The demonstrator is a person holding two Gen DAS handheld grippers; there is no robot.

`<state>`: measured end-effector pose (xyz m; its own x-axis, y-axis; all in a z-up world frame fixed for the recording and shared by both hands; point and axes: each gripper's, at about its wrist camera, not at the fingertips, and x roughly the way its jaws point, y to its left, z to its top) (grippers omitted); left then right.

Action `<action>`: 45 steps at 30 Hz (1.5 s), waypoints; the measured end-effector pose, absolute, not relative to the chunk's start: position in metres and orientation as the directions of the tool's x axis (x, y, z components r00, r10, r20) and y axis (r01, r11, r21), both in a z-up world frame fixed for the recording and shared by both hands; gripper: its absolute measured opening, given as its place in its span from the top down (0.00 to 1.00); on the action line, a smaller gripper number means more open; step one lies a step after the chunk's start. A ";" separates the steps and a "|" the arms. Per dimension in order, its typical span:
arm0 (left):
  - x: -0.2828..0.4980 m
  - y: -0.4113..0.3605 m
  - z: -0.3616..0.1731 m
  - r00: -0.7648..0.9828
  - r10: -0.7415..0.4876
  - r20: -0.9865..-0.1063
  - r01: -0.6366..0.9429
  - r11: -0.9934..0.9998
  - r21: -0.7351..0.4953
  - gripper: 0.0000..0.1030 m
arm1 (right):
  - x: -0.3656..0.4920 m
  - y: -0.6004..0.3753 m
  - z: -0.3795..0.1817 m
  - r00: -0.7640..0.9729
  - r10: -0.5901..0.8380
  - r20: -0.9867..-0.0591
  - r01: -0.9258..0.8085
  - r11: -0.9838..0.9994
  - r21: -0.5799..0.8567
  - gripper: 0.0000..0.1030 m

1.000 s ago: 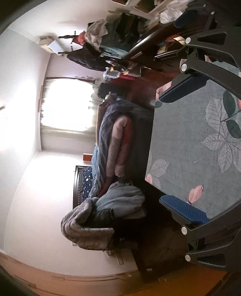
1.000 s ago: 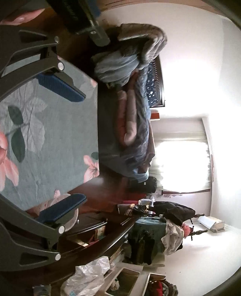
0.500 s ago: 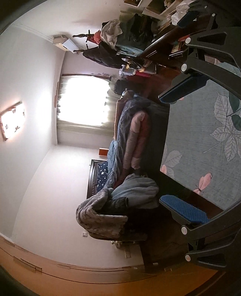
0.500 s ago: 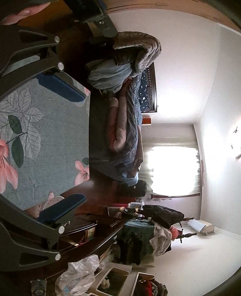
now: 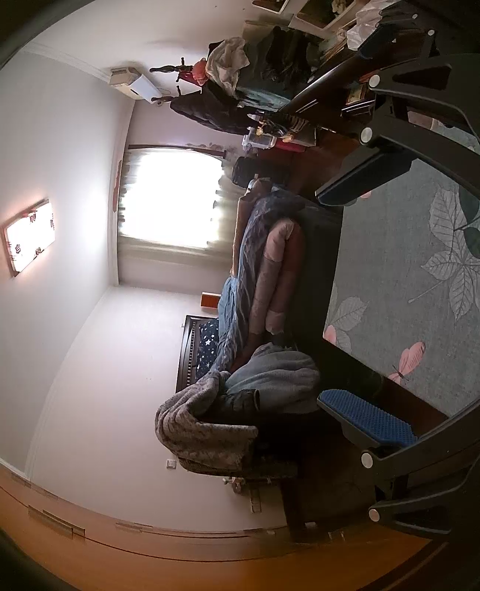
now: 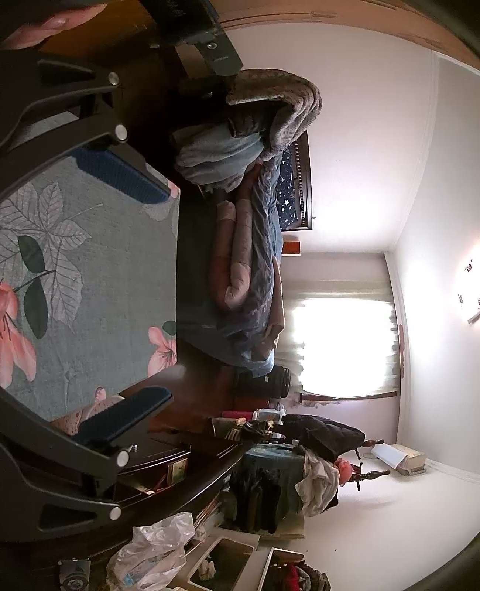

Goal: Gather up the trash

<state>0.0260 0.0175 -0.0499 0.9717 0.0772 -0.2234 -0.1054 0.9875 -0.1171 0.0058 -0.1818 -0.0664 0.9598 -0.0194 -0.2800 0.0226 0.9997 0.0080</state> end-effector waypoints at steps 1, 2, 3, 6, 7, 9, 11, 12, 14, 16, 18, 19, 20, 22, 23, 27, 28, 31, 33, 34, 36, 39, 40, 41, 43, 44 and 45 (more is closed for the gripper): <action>0.026 0.018 -0.050 0.972 0.078 -0.223 -0.106 0.987 -0.117 0.04 | 0.006 -0.182 -0.066 0.960 -0.018 -0.281 0.021 1.000 0.008 0.03; 0.026 0.018 -0.050 0.972 0.079 -0.221 -0.107 0.987 -0.118 0.04 | 0.006 -0.182 -0.066 0.960 -0.017 -0.281 0.020 1.000 0.008 0.03; 0.026 0.019 -0.050 0.972 0.081 -0.221 -0.110 0.987 -0.119 0.04 | 0.006 -0.182 -0.066 0.960 -0.019 -0.281 0.022 1.000 0.008 0.03; 0.025 0.020 -0.050 0.972 0.083 -0.222 -0.112 0.986 -0.121 0.04 | 0.006 -0.181 -0.067 0.959 -0.018 -0.283 0.021 1.000 0.006 0.03; 0.026 0.020 -0.050 0.971 0.085 -0.223 -0.114 0.986 -0.122 0.04 | 0.006 -0.180 -0.067 0.959 -0.018 -0.284 0.021 1.000 0.005 0.03; 0.025 0.021 -0.051 0.971 0.086 -0.223 -0.115 0.986 -0.122 0.04 | 0.007 -0.179 -0.068 0.957 -0.017 -0.288 0.019 1.000 0.003 0.03; 0.025 0.022 -0.050 0.971 0.089 -0.222 -0.118 0.985 -0.122 0.04 | 0.007 -0.178 -0.068 0.957 -0.016 -0.291 0.017 1.000 0.001 0.03; 0.025 0.022 -0.050 0.971 0.089 -0.222 -0.119 0.985 -0.123 0.04 | 0.007 -0.177 -0.068 0.956 -0.016 -0.291 0.016 1.000 0.000 0.03; 0.025 0.022 -0.050 0.971 0.089 -0.221 -0.119 0.985 -0.124 0.04 | 0.007 -0.177 -0.068 0.957 -0.015 -0.290 0.016 1.000 0.001 0.03; 0.024 0.022 -0.050 0.972 0.090 -0.218 -0.119 0.985 -0.125 0.04 | 0.007 -0.177 -0.068 0.957 -0.017 -0.289 0.017 1.000 0.000 0.03; 0.022 0.023 -0.050 0.972 0.091 -0.216 -0.120 0.985 -0.126 0.04 | 0.007 -0.177 -0.069 0.957 -0.016 -0.290 0.017 1.000 0.000 0.03; 0.022 0.023 -0.051 0.973 0.091 -0.214 -0.120 0.985 -0.127 0.04 | 0.007 -0.177 -0.069 0.957 -0.016 -0.291 0.016 1.000 0.000 0.03; 0.021 0.023 -0.051 0.973 0.090 -0.213 -0.119 0.984 -0.129 0.04 | 0.007 -0.177 -0.069 0.957 -0.016 -0.291 0.017 1.000 0.000 0.03; 0.021 0.023 -0.051 0.973 0.086 -0.213 -0.116 0.984 -0.132 0.04 | 0.007 -0.176 -0.069 0.956 -0.016 -0.294 0.016 1.000 -0.002 0.03; 0.020 0.023 -0.052 0.973 0.087 -0.212 -0.117 0.984 -0.132 0.04 | 0.007 -0.176 -0.069 0.955 -0.016 -0.295 0.016 1.000 -0.003 0.03; 0.016 0.023 -0.052 0.974 0.087 -0.207 -0.115 0.985 -0.131 0.04 | 0.005 -0.175 -0.070 0.955 -0.018 -0.296 0.017 1.000 -0.005 0.03; 0.015 0.023 -0.052 0.975 0.087 -0.205 -0.116 0.985 -0.130 0.04 | 0.005 -0.175 -0.070 0.955 -0.018 -0.296 0.017 1.000 -0.004 0.03; 0.016 0.023 -0.052 0.975 0.083 -0.208 -0.112 0.985 -0.132 0.04 | 0.005 -0.175 -0.070 0.955 -0.017 -0.297 0.016 1.000 -0.005 0.03; 0.014 0.023 -0.052 0.975 0.083 -0.207 -0.112 0.985 -0.132 0.04 | 0.002 -0.175 -0.072 0.955 -0.016 -0.296 0.015 1.000 -0.006 0.03; 0.013 0.023 -0.052 0.975 0.084 -0.206 -0.112 0.985 -0.132 0.04 | 0.002 -0.174 -0.071 0.955 -0.017 -0.296 0.016 1.000 -0.006 0.03; 0.013 0.023 -0.052 0.975 0.082 -0.206 -0.111 0.985 -0.135 0.04 | 0.001 -0.174 -0.072 0.954 -0.015 -0.299 0.013 1.000 -0.007 0.03; 0.013 0.023 -0.051 0.975 0.081 -0.206 -0.110 0.985 -0.135 0.04 | -0.002 -0.174 -0.074 0.953 -0.012 -0.301 0.009 1.000 -0.011 0.03; 0.012 0.023 -0.051 0.975 0.081 -0.205 -0.110 0.985 -0.135 0.04 | -0.003 -0.174 -0.074 0.953 -0.011 -0.302 0.008 1.000 -0.012 0.03; 0.012 0.023 -0.051 0.976 0.082 -0.203 -0.111 0.985 -0.134 0.04 | -0.003 -0.174 -0.074 0.953 -0.011 -0.303 0.008 1.000 -0.012 0.03; 0.010 0.023 -0.050 0.976 0.088 -0.201 -0.116 0.984 -0.137 0.04 | -0.003 -0.175 -0.075 0.952 -0.012 -0.305 0.009 1.000 -0.012 0.03; 0.010 0.024 -0.049 0.975 0.086 -0.204 -0.116 0.983 -0.140 0.04 | -0.003 -0.175 -0.075 0.952 -0.013 -0.305 0.010 1.000 -0.013 0.03; 0.010 0.024 -0.048 0.975 0.083 -0.207 -0.114 0.983 -0.142 0.04 | -0.003 -0.174 -0.075 0.952 -0.015 -0.306 0.011 1.000 -0.013 0.03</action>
